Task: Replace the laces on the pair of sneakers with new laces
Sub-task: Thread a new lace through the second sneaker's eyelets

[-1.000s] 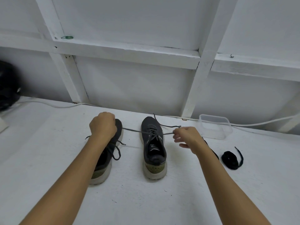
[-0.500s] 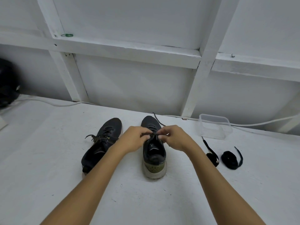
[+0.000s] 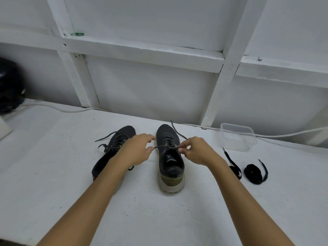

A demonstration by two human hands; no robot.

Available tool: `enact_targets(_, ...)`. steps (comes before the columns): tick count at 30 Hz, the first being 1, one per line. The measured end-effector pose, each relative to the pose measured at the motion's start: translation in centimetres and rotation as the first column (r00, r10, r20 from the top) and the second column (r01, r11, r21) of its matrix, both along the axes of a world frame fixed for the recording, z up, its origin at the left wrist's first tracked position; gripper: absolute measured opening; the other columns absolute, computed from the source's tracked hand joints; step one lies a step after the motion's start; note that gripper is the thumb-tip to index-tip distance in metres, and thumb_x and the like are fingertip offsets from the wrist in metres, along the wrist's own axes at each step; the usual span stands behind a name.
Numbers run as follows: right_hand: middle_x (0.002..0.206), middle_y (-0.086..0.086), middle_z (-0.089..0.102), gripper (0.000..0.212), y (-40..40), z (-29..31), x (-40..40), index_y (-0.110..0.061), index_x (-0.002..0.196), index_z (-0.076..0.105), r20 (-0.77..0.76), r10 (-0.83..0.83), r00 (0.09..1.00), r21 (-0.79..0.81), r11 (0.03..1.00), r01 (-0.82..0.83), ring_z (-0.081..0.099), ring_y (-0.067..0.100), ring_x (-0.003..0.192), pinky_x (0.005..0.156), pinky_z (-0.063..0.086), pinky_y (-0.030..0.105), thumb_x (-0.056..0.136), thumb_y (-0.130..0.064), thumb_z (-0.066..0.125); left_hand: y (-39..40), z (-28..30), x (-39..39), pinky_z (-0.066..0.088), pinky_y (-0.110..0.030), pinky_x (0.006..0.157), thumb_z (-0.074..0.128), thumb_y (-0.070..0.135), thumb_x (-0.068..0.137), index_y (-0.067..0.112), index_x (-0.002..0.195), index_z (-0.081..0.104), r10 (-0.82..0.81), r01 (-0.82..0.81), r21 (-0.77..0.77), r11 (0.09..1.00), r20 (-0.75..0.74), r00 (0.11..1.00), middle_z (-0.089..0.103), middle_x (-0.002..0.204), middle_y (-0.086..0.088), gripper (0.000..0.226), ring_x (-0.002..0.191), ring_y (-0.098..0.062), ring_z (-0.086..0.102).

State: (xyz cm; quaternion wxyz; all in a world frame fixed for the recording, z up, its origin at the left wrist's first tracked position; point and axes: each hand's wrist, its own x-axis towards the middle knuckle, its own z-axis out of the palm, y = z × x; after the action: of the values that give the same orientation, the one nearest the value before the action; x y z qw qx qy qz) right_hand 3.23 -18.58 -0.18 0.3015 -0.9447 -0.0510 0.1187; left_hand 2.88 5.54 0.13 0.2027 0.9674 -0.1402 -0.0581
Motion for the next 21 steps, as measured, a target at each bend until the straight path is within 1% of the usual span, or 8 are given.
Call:
enact_targets(3,0.094,-0.002,0.074,0.015,0.1,-0.4,-0.4,-0.020,0.107,0.075,-0.080,-0.033,0.996,0.124,0.991,0.043,0.074,0.012,0.080,0.068,0.062,0.031,0.099,-0.020,0.062,-1.4,-0.2,-0.4,0.047,-0.026,0.089,0.056,0.031,0.101,0.028,0.140,0.056,-0.034,0.022,-0.217,0.976,-0.050,0.998,0.066,0.122,0.010,0.039,0.091,-0.013,0.065)
enact_targets(5,0.092,0.000,0.075,0.011,0.3,-0.4,-0.6,-0.020,0.103,0.073,-0.055,-0.059,0.997,0.151,0.986,0.067,0.074,0.012,0.076,0.066,0.061,0.029,0.099,-0.019,0.063,-2.1,-0.6,-0.4,0.050,-0.027,0.085,0.061,0.030,0.098,0.027,0.128,0.066,-0.030,0.012,-0.278,0.960,-0.062,0.998,0.070,0.104,0.010,0.031,0.083,-0.009,0.065)
enact_targets(7,0.089,0.000,0.076,0.006,0.4,-0.4,-0.7,-0.020,0.097,0.070,-0.033,-0.078,0.996,0.171,0.982,0.083,0.074,0.012,0.073,0.065,0.060,0.029,0.098,-0.018,0.064,-2.4,-0.8,-0.2,0.049,-0.028,0.080,0.066,0.025,0.095,0.021,0.108,0.074,-0.004,-0.001,-0.290,0.957,-0.019,1.000,0.069,0.088,0.009,0.016,0.078,-0.009,0.062)
enact_targets(9,0.087,0.000,0.076,0.006,0.4,-0.4,-0.8,-0.021,0.093,0.068,-0.026,-0.086,0.996,0.179,0.980,0.089,0.074,0.011,0.072,0.065,0.060,0.029,0.098,-0.020,0.065,-2.5,-0.6,0.0,0.044,-0.026,0.076,0.063,0.021,0.097,0.016,0.098,0.073,0.005,-0.003,-0.248,0.969,0.008,1.000,0.064,0.085,0.009,0.011,0.078,-0.011,0.057)
enact_targets(13,0.081,0.001,0.077,0.010,0.6,-0.3,-1.0,-0.021,0.088,0.069,-0.029,-0.082,0.996,0.184,0.979,0.086,0.074,0.011,0.070,0.067,0.061,0.031,0.097,-0.020,0.065,-2.3,-0.4,0.3,0.037,-0.027,0.076,0.049,0.016,0.103,0.012,0.101,0.062,-0.004,0.007,-0.098,0.995,0.032,0.999,0.053,0.096,0.005,0.014,0.092,-0.019,0.053)
enact_targets(17,0.075,-0.002,0.076,0.011,0.5,-0.3,-1.0,-0.023,0.086,0.071,0.015,-0.065,0.998,0.076,0.995,0.064,0.073,0.011,0.068,0.076,0.060,0.035,0.096,-0.023,0.066,-2.8,-0.5,0.0,0.029,-0.027,0.066,0.044,0.009,0.102,0.019,0.080,0.043,-0.034,0.033,0.042,0.999,0.028,0.999,0.041,0.087,0.006,0.024,0.078,-0.017,0.041)
enact_targets(18,0.073,-0.004,0.075,0.012,0.4,-0.4,-0.9,-0.027,0.083,0.071,0.019,-0.063,0.998,0.040,0.997,0.063,0.073,0.011,0.069,0.079,0.059,0.036,0.095,-0.026,0.067,-2.8,-0.6,0.0,0.030,-0.027,0.067,0.044,0.009,0.102,0.020,0.081,0.041,-0.032,0.031,0.040,0.999,0.025,0.999,0.040,0.088,0.006,0.024,0.079,-0.016,0.041)
enact_targets(21,0.079,-0.011,0.075,0.012,0.2,-0.2,-1.0,-0.032,0.081,0.070,0.043,-0.076,0.996,-0.070,0.994,0.078,0.071,0.011,0.080,0.079,0.056,0.034,0.092,-0.032,0.068,-2.6,-0.9,0.0,0.036,-0.030,0.076,0.044,0.013,0.104,0.017,0.101,0.050,-0.015,0.013,0.052,0.999,0.040,0.999,0.048,0.104,0.003,0.008,0.094,-0.017,0.046)
